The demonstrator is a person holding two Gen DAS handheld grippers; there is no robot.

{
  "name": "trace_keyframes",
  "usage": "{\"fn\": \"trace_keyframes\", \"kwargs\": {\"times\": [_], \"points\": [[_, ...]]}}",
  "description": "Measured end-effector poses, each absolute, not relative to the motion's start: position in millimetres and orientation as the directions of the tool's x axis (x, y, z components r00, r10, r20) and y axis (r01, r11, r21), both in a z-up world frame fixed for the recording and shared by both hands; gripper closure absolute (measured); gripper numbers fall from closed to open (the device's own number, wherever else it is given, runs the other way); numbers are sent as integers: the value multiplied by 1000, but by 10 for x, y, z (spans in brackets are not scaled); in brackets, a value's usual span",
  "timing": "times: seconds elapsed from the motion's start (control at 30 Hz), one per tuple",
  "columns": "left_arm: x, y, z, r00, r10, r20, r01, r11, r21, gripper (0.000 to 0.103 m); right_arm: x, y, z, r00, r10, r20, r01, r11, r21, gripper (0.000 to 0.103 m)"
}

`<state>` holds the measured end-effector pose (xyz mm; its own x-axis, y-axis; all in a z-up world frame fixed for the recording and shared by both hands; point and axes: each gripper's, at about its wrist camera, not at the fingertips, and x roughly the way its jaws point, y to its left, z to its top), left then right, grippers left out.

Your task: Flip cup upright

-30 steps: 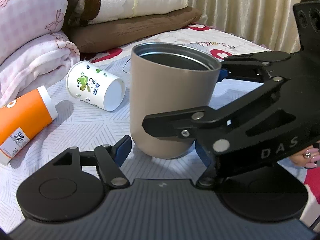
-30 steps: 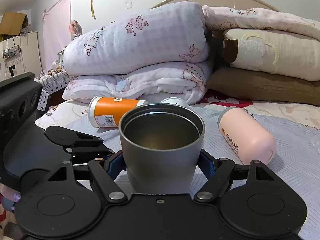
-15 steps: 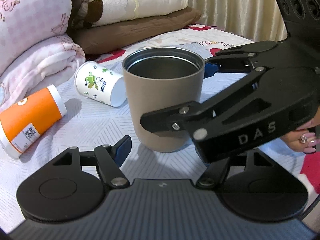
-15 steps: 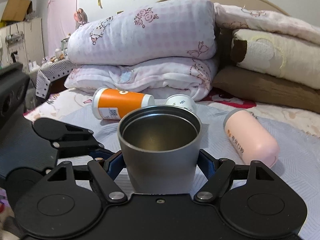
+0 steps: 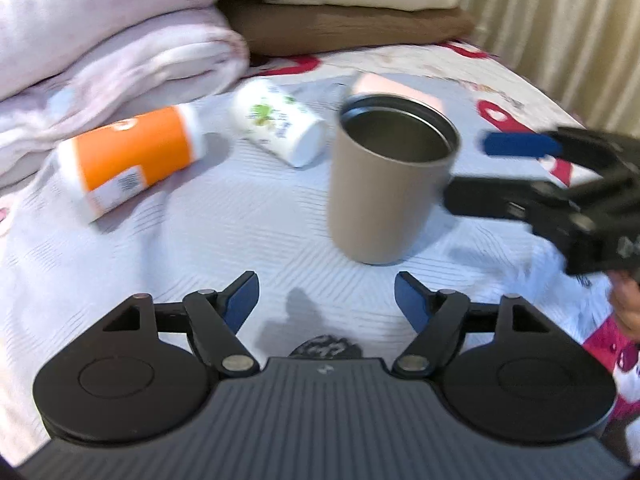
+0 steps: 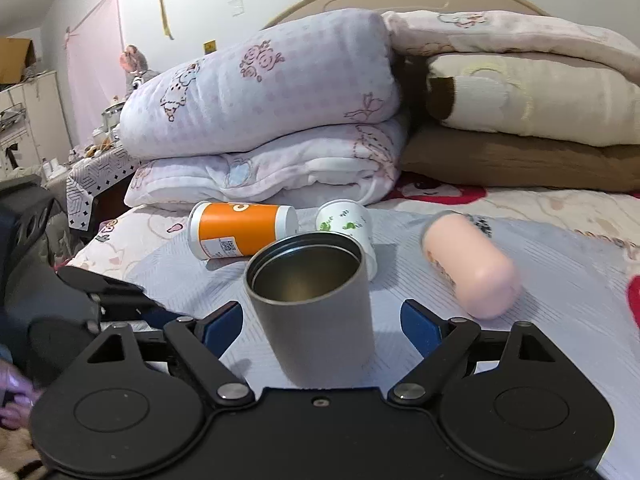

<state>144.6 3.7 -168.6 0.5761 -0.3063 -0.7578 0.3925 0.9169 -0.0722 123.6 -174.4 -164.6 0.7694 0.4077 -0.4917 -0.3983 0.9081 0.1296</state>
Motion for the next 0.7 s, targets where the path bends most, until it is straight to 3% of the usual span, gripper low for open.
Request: {"fn": "trace_keyframes", "kwargs": {"times": [0.2,0.5,0.7], "points": [[1225,138,-1337,604,-206,-770,298,954,-22,9,961,-1804,-1389,793,312,-523,-327,943,67,14],[940,179,-816,580,-89,-810,201,979,36,8,646,-1757,-873,828,233,-510,-271,963,1,14],[692,154,-406,606,-17,-796,164,981,104,5,518,-1844,-544,818,211,-534,-208,976,67,13]]}}
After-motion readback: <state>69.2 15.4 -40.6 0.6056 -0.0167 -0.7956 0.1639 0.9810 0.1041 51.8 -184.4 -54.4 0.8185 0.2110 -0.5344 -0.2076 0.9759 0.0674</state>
